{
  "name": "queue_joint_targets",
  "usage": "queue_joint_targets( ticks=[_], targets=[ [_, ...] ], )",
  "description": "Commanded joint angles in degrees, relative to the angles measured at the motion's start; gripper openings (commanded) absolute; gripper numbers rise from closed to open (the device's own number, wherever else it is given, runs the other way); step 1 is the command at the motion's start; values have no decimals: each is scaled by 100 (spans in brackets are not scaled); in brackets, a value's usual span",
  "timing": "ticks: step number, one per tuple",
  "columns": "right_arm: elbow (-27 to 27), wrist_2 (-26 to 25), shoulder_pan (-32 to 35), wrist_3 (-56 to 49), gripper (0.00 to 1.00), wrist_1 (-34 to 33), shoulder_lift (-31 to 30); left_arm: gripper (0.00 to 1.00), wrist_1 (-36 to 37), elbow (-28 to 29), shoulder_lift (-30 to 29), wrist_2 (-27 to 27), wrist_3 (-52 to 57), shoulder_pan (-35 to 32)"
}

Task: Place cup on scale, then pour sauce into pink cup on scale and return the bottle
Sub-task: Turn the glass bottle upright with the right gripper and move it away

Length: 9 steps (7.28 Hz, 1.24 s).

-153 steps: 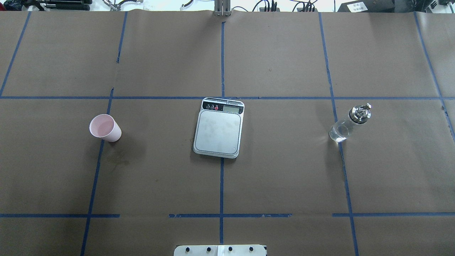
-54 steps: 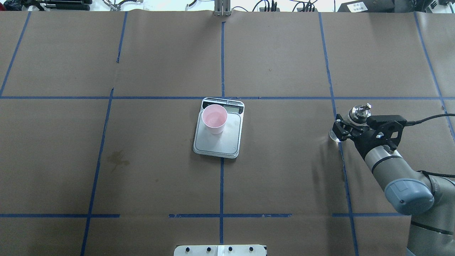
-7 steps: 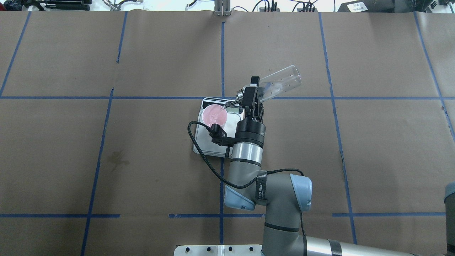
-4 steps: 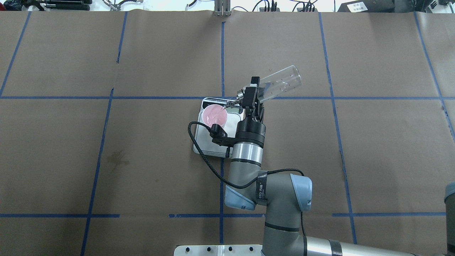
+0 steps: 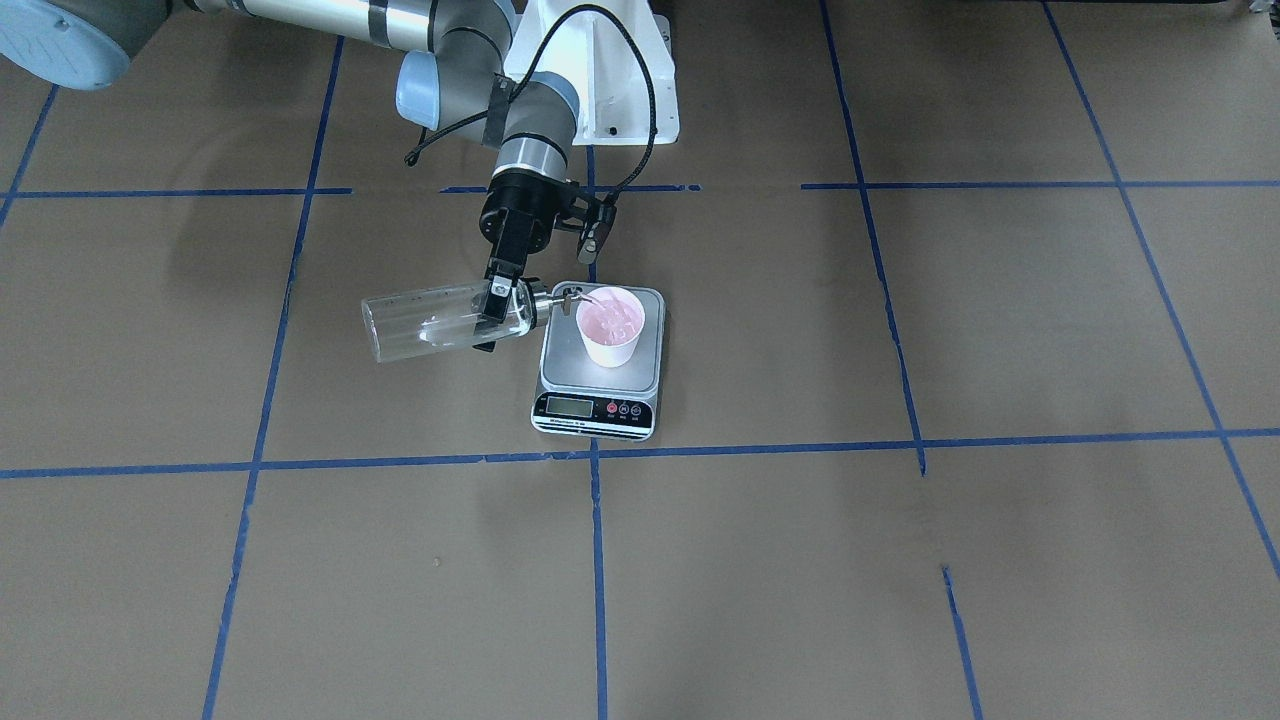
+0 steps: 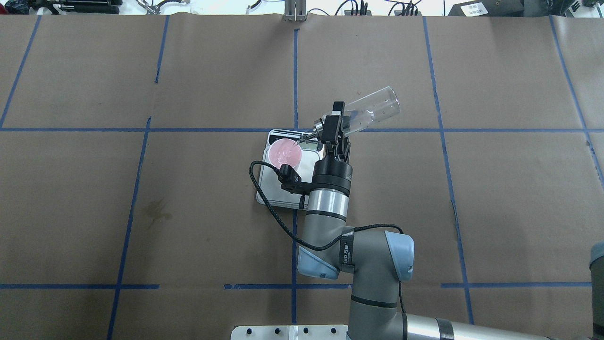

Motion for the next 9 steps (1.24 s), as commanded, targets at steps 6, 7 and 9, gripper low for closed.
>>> queue_joint_targets(
  ticks=[6,7,9],
  targets=[
    [54,684,43,116,0,1767,3,100,0,-4,-9,-9,0,9],
    [71,956,78,133,0,2346,12,100,0,-4,-9,-9,0,9],
    [72,1492,104,612,0,3472,-32,100,-9,-4,-18,-131,0,9]
  ],
)
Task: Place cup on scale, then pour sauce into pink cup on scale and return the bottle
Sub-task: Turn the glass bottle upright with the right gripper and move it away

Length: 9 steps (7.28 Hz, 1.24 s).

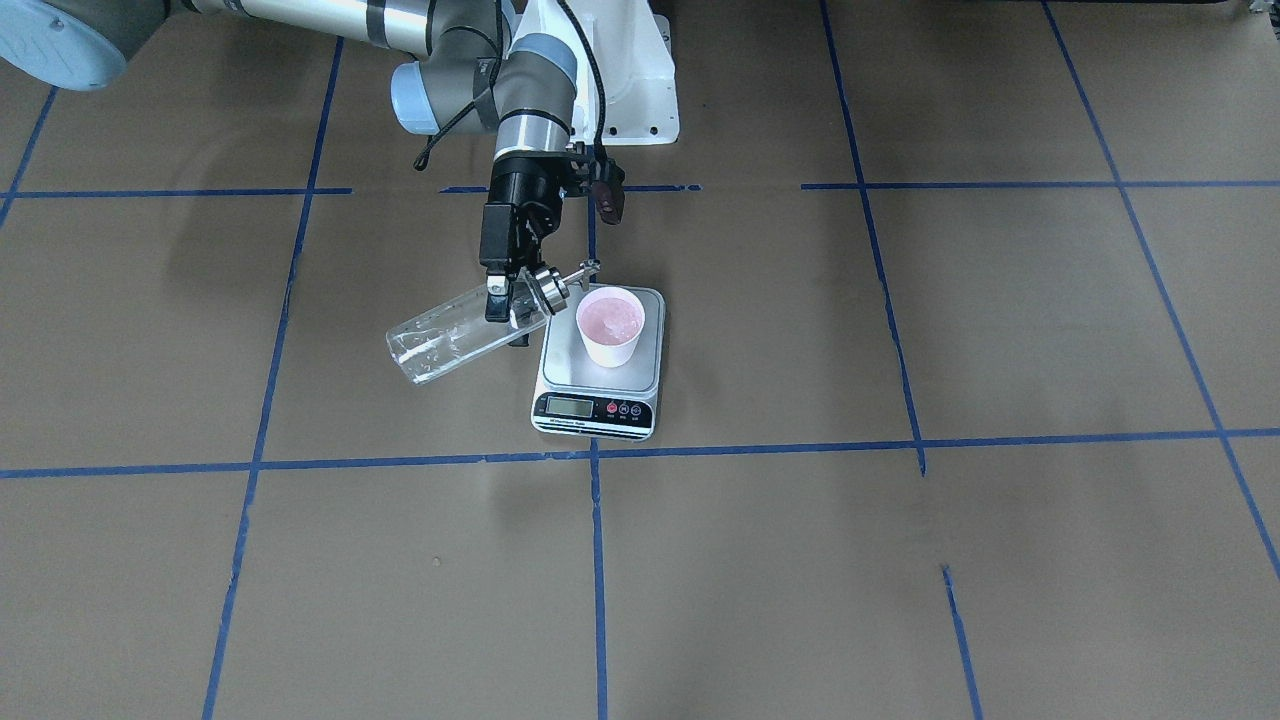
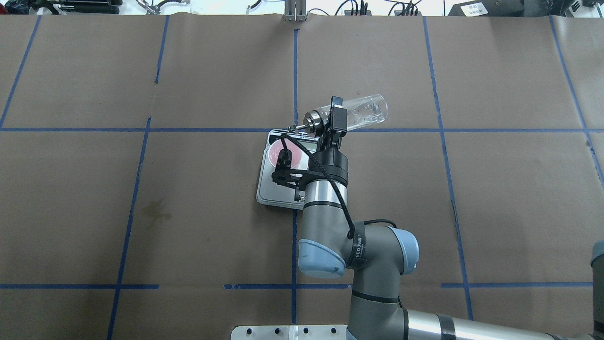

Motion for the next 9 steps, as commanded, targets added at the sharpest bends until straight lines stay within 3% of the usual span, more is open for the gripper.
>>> queue_joint_targets(
  ticks=[1,3,6,7,9],
  targets=[
    [82,377,13,604,0,830,-62,100,-3,0,-40,-56,0,0],
    [922,647,39,1054,0,972,-612,100,-56,0,-6,-57,26,-9],
    [1373,1140,161,4060,0,999,-1157,100,-56,-70,3,-65,26,0],
    [1532,1585,371,4531,0,999,-1282,100,-56,-79,-5,-65,26,0],
    [2022,2133,505,5167,0,999,-2106,100,-56,-79,-14,-65,26,0]
  ],
)
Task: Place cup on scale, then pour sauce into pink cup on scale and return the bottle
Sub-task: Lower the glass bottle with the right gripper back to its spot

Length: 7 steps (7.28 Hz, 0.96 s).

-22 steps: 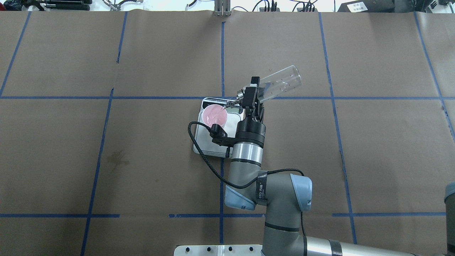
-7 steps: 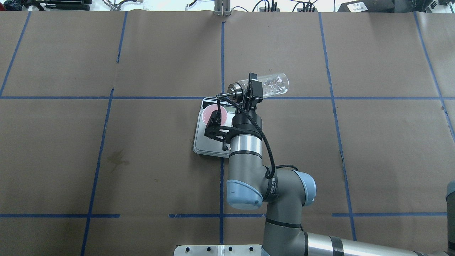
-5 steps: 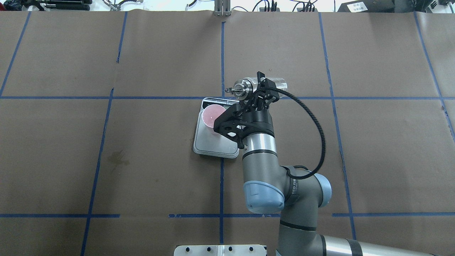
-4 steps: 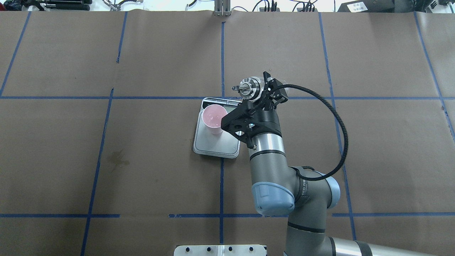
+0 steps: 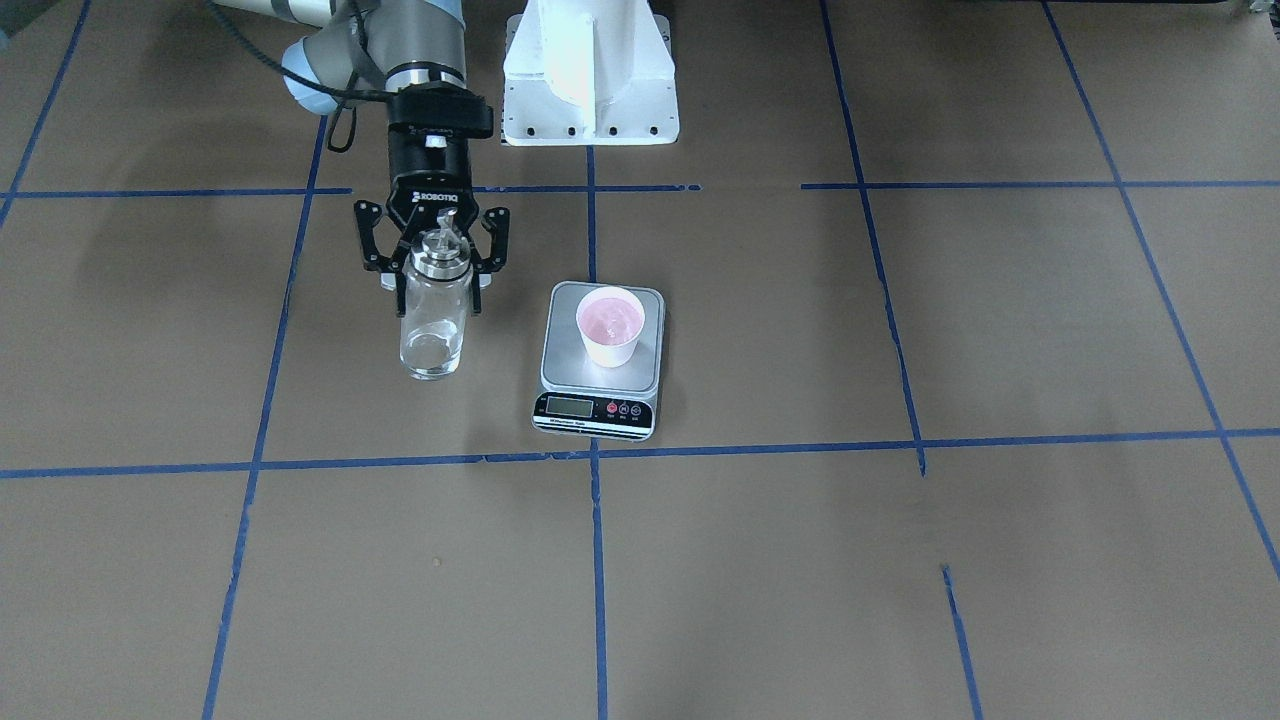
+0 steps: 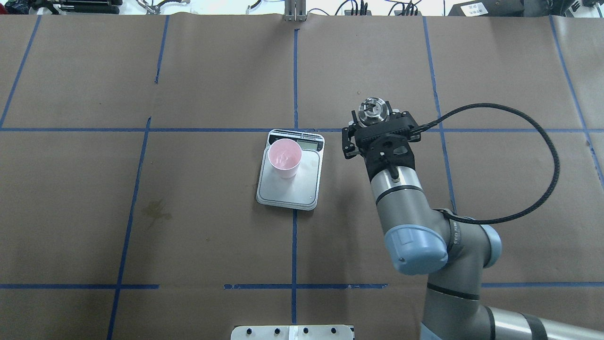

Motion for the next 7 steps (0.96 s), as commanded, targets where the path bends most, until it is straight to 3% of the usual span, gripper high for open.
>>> queue_joint_targets(
  ticks=[1,3,4,7],
  targets=[
    [456,390,136,1053,0,0,-795,100,0,-10,-16,0,9,0],
    [676,574,163,1515,0,9,-1306,100,0,-2,-42,0,9,0],
    [747,949,250,1917,0,18,-1543,100,-9,-10,-60,0,9,0],
    [721,1330,304,2070,0,18,-1895,100,0,-2,-148,9,-17,9]
  ],
)
